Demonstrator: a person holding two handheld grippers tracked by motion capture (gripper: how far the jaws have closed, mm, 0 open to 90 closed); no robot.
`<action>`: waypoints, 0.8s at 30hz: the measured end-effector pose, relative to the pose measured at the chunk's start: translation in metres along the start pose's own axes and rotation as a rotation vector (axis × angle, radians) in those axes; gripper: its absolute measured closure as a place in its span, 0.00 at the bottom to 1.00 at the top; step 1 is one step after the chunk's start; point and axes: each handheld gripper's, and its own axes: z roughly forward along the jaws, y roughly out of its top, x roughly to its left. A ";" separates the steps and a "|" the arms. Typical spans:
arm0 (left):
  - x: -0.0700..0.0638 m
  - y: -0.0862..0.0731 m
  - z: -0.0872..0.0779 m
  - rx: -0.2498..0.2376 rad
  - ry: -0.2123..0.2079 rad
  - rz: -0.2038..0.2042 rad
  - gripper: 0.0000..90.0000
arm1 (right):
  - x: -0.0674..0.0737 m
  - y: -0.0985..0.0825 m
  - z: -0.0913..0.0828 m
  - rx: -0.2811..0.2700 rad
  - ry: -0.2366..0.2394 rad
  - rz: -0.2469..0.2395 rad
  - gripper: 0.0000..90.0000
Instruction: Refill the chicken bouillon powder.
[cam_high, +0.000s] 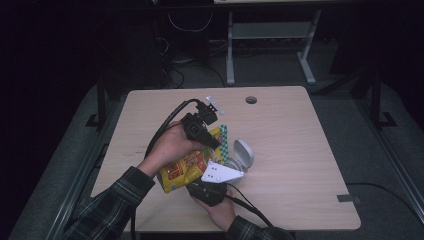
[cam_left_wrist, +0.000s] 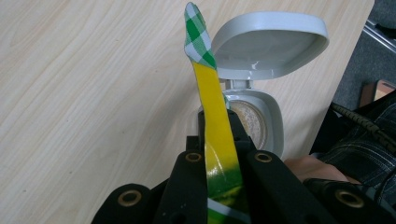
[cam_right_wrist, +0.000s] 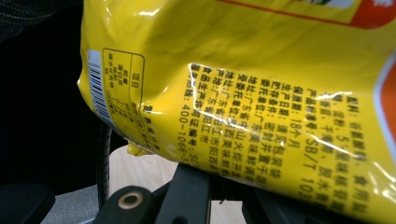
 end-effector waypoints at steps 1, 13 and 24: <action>0.000 0.000 0.000 0.000 0.000 0.000 1.00 | 0.000 0.000 0.000 -0.001 0.000 0.000 1.00; 0.000 0.001 0.000 0.002 0.003 0.002 1.00 | 0.000 0.000 0.000 -0.003 0.002 0.003 1.00; 0.000 0.002 -0.001 0.001 0.006 -0.002 1.00 | -0.001 0.001 0.000 -0.006 0.004 0.004 1.00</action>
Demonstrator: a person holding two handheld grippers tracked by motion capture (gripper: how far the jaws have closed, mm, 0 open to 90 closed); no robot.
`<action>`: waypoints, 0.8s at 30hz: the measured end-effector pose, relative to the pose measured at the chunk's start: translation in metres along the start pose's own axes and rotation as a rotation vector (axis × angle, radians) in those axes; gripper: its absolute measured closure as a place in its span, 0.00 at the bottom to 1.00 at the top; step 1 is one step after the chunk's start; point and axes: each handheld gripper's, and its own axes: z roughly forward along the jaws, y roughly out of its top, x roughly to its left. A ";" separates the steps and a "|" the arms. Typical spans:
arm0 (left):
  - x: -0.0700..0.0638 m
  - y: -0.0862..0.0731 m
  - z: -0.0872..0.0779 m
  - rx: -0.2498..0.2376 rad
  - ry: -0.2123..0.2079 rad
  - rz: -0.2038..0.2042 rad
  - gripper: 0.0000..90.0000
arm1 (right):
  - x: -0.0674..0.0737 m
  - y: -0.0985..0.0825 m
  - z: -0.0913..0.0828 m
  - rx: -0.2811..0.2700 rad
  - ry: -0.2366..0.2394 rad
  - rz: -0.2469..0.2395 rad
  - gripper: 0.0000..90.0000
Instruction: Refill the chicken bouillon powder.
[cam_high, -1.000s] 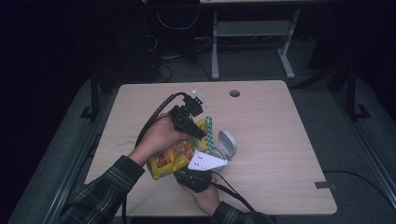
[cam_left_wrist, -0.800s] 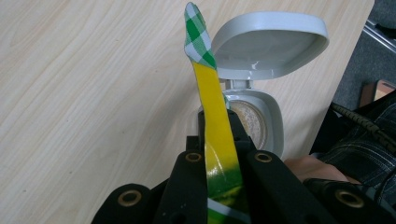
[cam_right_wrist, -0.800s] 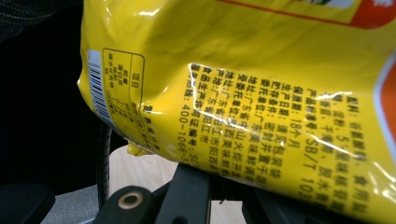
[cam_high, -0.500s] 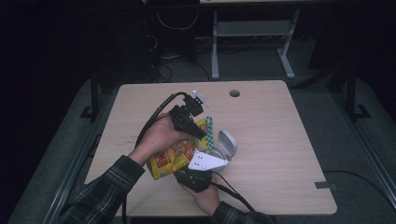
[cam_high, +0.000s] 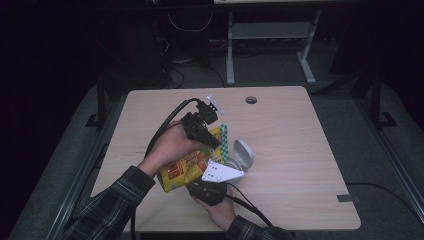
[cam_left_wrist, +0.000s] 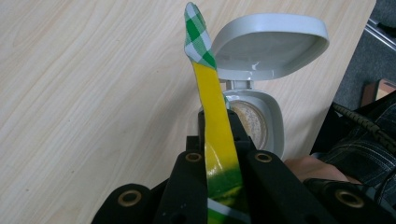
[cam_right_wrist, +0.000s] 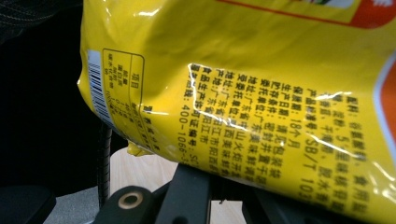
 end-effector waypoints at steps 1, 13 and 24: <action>0.000 0.000 0.000 0.001 0.001 0.001 1.00 | 0.000 0.000 0.000 0.000 0.000 0.000 1.00; 0.000 0.000 0.000 0.002 0.003 0.000 1.00 | 0.000 0.000 0.001 -0.003 0.001 0.002 1.00; 0.000 0.000 0.000 0.003 0.005 0.000 1.00 | -0.001 0.000 0.001 -0.003 0.002 0.002 1.00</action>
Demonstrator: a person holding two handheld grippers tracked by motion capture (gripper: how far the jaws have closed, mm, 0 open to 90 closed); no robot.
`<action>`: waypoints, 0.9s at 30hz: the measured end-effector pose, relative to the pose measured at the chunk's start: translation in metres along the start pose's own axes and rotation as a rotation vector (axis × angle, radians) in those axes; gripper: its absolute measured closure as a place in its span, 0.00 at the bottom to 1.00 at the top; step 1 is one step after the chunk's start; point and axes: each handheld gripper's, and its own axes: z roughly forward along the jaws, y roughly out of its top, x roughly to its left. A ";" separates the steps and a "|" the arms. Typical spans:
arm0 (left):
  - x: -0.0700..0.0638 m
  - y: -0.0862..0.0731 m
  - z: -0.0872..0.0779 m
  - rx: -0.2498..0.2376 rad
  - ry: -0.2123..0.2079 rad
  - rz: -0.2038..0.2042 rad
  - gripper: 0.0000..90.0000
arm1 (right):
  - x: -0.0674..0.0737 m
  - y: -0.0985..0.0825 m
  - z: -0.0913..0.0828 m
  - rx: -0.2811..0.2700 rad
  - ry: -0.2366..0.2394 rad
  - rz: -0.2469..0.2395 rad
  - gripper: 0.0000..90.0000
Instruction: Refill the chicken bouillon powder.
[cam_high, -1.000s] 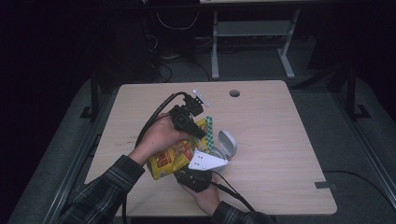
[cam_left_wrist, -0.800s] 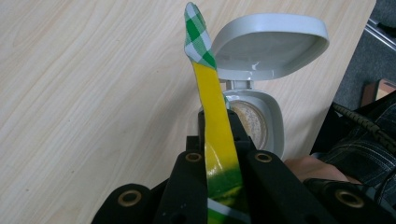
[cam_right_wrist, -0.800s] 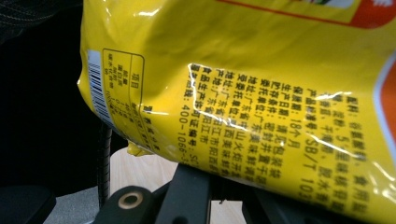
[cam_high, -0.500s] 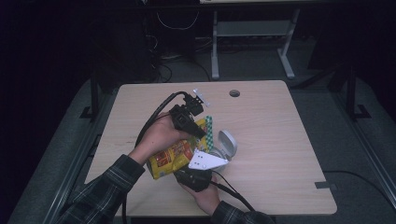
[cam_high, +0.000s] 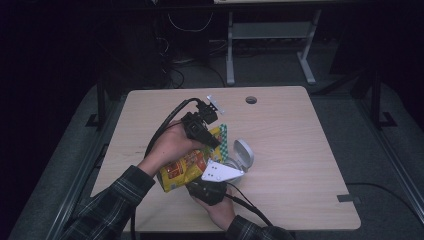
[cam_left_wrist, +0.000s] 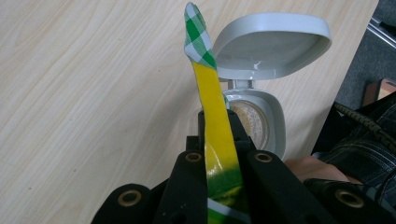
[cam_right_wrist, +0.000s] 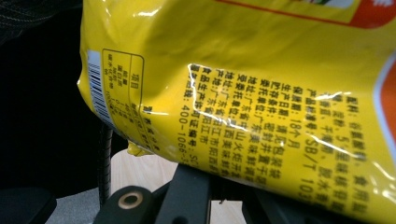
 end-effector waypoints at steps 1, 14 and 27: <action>0.000 0.000 0.000 0.000 0.000 0.000 1.00 | 0.000 0.000 0.000 0.001 0.000 0.001 1.00; 0.000 0.002 0.000 0.012 0.002 0.003 1.00 | -0.001 0.000 0.000 -0.004 0.004 0.008 1.00; -0.001 0.003 0.001 0.013 0.005 0.000 1.00 | -0.001 0.001 -0.001 -0.007 0.004 0.010 1.00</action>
